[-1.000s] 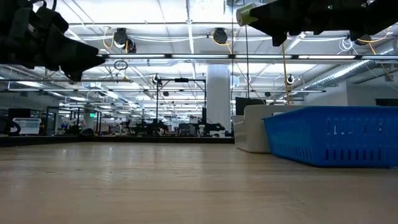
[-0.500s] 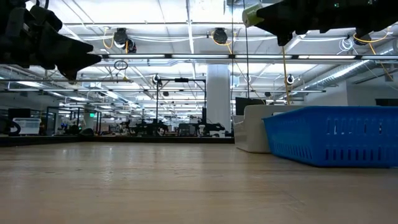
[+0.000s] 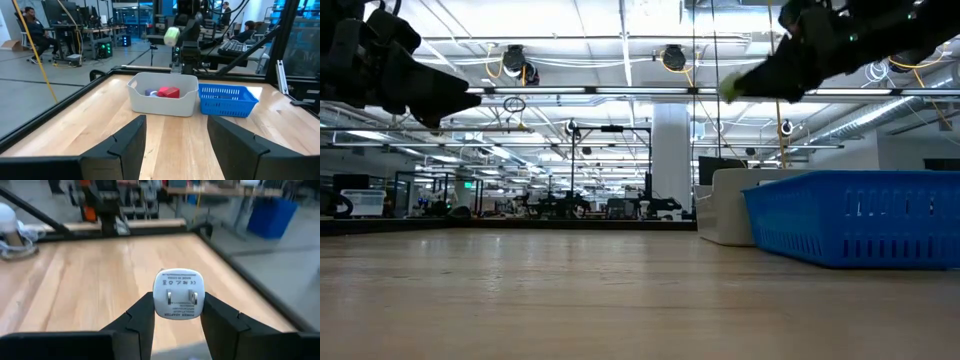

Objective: Pick & Place Office items
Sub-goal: Put the green charger adapter into the gray bin

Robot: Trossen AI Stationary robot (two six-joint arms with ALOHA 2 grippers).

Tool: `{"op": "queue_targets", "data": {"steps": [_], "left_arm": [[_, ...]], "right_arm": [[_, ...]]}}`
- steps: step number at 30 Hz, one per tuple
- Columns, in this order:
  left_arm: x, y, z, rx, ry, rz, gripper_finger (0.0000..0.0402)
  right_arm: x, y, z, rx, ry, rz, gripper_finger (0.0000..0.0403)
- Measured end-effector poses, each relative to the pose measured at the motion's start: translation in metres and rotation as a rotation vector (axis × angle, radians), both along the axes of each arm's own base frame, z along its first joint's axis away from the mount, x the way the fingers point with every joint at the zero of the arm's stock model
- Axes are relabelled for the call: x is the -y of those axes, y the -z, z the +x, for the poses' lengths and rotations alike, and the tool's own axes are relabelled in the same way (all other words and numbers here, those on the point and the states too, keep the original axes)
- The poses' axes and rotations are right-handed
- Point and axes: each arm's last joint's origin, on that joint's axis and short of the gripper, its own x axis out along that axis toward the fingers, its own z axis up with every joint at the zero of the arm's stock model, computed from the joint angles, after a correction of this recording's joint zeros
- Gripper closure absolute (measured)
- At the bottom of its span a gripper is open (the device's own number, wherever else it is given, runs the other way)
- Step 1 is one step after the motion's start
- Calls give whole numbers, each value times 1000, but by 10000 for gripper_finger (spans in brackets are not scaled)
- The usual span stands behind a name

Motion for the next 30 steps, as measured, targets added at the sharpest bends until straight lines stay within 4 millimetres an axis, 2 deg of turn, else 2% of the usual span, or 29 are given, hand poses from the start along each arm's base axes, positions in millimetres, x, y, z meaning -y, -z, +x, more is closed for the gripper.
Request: {"op": "queue_targets", "data": {"steps": [10, 20, 30], "left_arm": [[0, -2, 0, 21, -7, 53, 188], [0, -3, 0, 24, -7, 49, 188], [0, -3, 0, 24, -6, 48, 188]], "right_arm": [[21, 26, -2, -206, 137, 109, 279], [43, 59, 12, -369, 175, 171, 279], [54, 73, 22, -461, 210, 186, 279]]}}
